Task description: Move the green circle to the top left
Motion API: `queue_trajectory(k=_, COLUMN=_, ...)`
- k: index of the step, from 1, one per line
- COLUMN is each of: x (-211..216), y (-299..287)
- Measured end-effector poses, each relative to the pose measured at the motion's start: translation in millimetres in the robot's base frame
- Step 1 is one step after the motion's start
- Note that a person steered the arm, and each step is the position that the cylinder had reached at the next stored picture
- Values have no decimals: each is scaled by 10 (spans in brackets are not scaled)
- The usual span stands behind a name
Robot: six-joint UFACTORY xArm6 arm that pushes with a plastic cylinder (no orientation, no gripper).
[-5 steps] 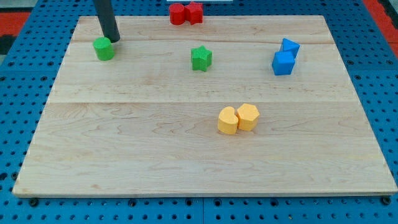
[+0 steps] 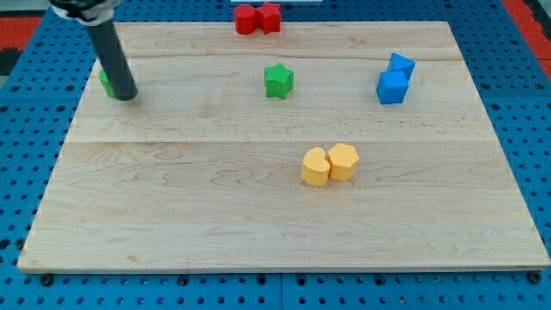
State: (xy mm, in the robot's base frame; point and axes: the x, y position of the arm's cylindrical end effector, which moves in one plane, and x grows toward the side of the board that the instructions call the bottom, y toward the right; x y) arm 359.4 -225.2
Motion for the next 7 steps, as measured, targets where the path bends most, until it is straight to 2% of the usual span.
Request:
queue_trajectory(k=3, x=-435, y=-157)
queue_trajectory(k=4, x=119, y=-516)
queue_trajectory(k=5, x=-410, y=-745)
queue_trajectory(k=6, x=-705, y=-481)
queue_trajectory(k=7, x=-557, y=-345)
